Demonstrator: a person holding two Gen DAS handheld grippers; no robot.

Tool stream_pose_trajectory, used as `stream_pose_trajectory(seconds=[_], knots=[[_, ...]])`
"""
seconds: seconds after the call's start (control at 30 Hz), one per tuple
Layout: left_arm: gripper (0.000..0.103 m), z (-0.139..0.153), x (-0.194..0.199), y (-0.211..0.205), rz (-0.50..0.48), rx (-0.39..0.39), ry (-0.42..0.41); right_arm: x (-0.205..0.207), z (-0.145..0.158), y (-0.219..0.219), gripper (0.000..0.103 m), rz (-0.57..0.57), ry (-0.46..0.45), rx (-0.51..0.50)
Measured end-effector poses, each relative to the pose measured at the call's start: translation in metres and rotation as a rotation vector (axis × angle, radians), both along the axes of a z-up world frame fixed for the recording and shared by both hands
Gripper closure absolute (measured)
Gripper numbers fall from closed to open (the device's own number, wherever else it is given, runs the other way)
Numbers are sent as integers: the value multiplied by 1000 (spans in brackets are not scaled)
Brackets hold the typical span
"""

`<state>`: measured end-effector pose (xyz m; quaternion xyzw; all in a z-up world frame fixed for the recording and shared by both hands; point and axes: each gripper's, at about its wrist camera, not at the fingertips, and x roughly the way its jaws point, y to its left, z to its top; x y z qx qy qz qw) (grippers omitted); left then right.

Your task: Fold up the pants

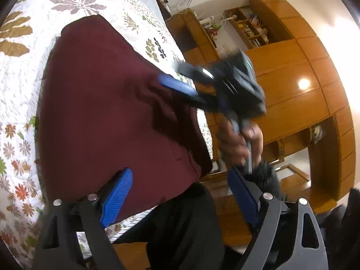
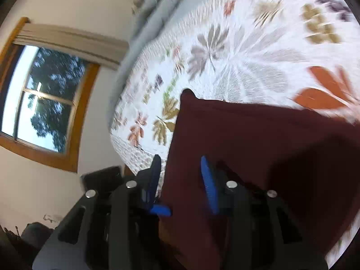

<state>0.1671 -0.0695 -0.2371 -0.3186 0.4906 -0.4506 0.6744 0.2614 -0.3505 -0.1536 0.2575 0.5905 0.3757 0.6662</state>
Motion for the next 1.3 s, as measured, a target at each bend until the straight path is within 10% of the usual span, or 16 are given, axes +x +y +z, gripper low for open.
stream_pose_trajectory(seconds=[0.07,0.23,0.37,0.4,0.5,0.53,0.6,0.67,0.73,0.77,0.8,1.3], knots=[[16,-2,1,-2,-3,0,0,19,-24,8,98,7,60,-91],[16,10,4,13,-4,-33,-12,12,-24,-73,103,-143,41,-132],[11,23,17,48,85,-45,-50,-20,-9,-142,78,-327,21,-38],[9,23,23,57,113,-46,-38,-35,-4,-144,61,-315,21,15],[7,17,41,77,167,-32,7,-69,-7,-127,55,-234,39,126],[7,16,43,79,175,-11,9,-77,-19,-124,58,-222,65,80],[6,9,48,80,174,25,33,-82,-41,-131,103,-232,119,57],[6,-1,53,82,169,72,75,-84,-53,-157,103,-311,159,66],[6,-7,56,86,161,90,83,-90,-42,-177,73,-369,112,52],[4,-10,58,87,151,96,91,-93,-36,-185,25,-390,95,31],[4,-14,60,90,145,102,99,-95,-33,-190,5,-400,84,34],[4,-54,99,78,27,87,239,-58,-62,-157,3,-116,270,45]])
